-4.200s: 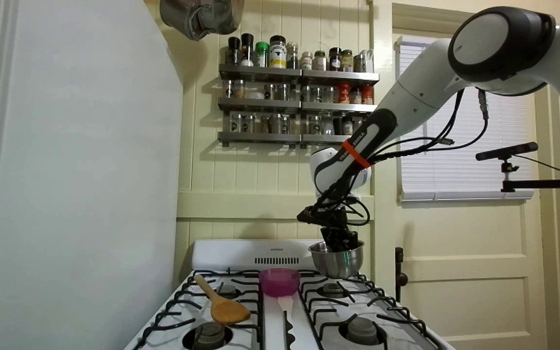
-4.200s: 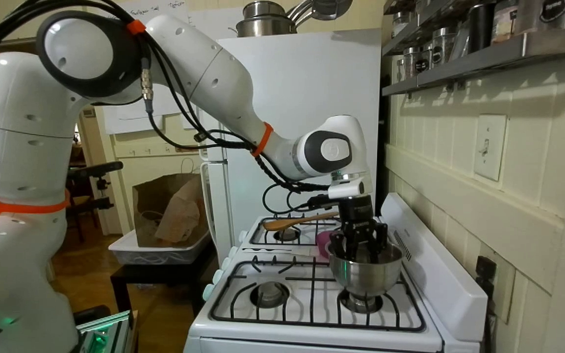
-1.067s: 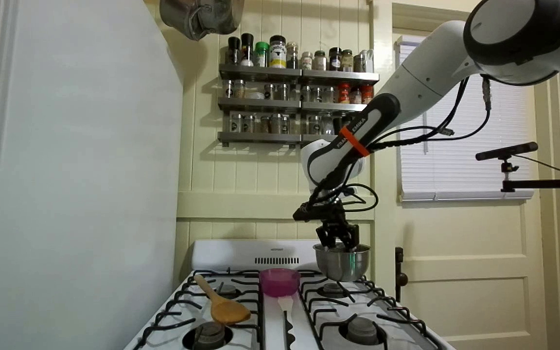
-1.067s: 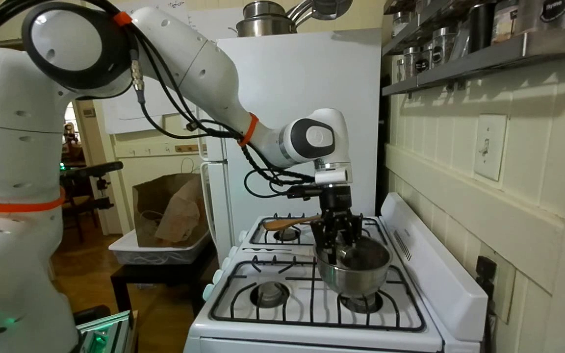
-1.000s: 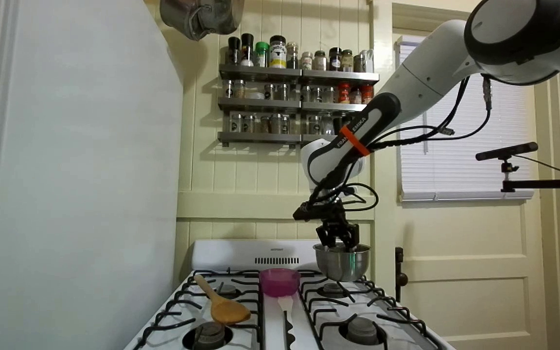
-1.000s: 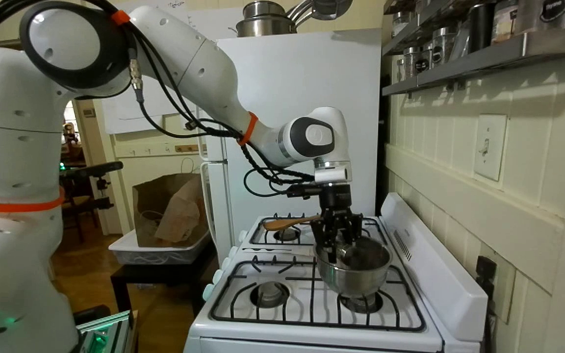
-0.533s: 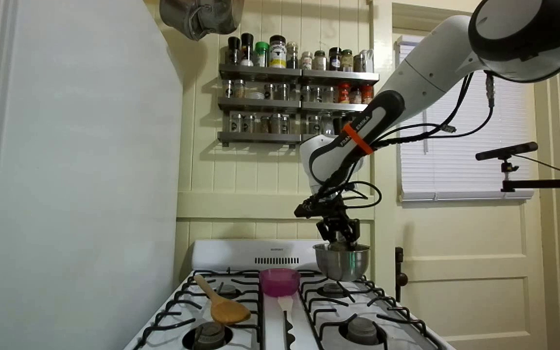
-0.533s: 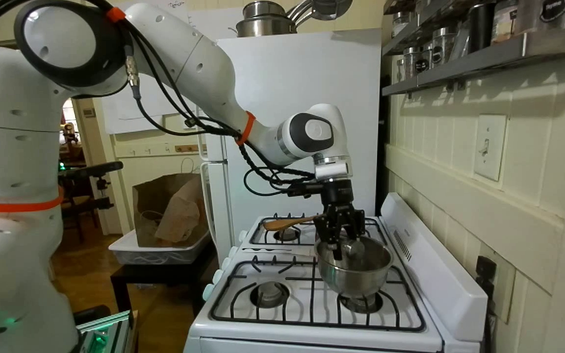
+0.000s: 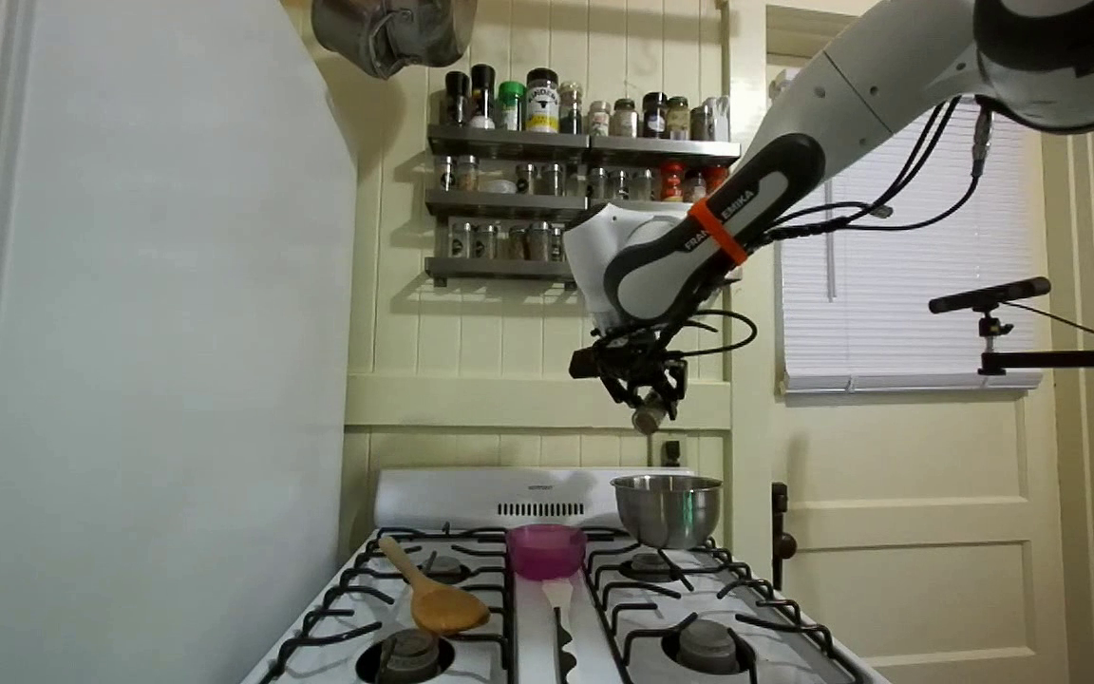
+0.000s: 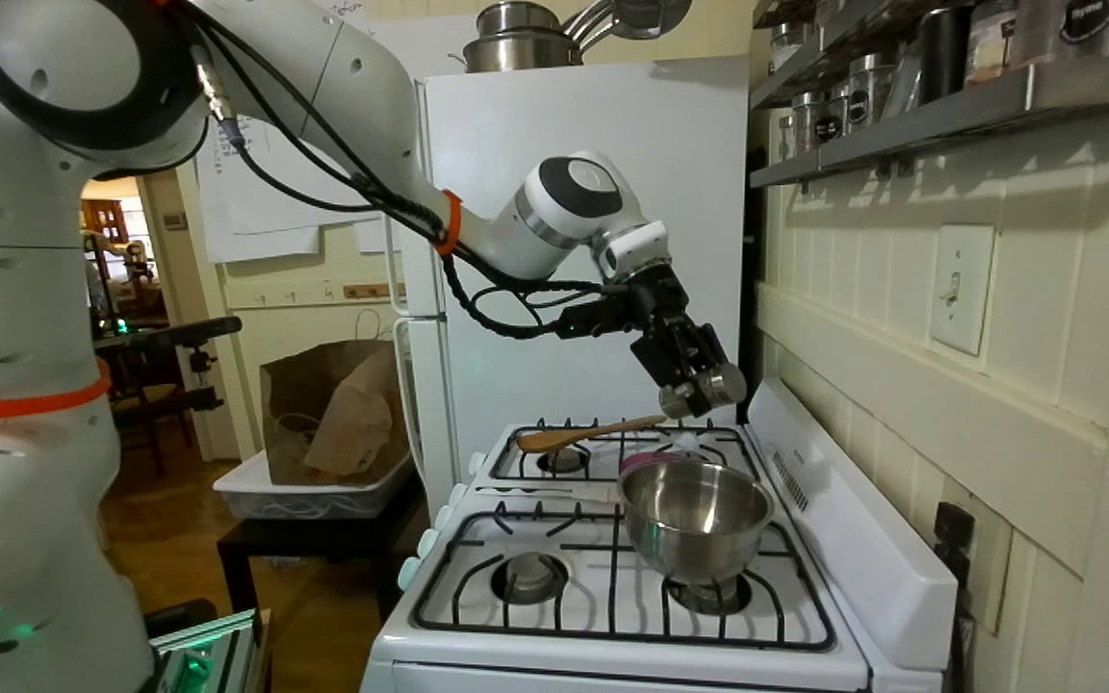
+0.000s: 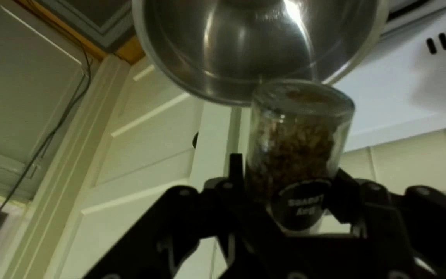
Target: Put the spice bottle in the metal bowl on the shelf
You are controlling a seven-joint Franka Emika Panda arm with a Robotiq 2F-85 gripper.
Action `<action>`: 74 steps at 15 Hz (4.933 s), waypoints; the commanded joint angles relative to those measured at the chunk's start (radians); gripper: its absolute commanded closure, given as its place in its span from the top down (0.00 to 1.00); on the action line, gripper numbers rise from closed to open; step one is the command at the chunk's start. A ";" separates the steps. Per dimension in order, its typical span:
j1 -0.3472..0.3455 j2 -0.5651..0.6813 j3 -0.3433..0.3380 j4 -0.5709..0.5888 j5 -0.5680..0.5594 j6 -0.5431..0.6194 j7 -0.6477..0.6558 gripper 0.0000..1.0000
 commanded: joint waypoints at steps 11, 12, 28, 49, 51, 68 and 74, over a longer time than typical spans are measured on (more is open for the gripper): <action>0.020 -0.077 0.127 0.073 -0.652 -0.031 -0.131 0.23; 0.019 -0.080 0.130 0.077 -0.705 -0.021 -0.133 0.23; 0.003 -0.081 0.136 0.127 -0.964 0.067 -0.113 0.23; -0.072 0.082 0.083 0.413 -0.966 0.326 -0.129 0.23; -0.073 0.102 0.085 0.443 -0.947 0.327 -0.138 0.23; -0.069 0.221 0.082 0.626 -0.911 0.340 -0.123 0.23; -0.054 0.224 0.069 0.591 -1.051 0.311 0.010 0.23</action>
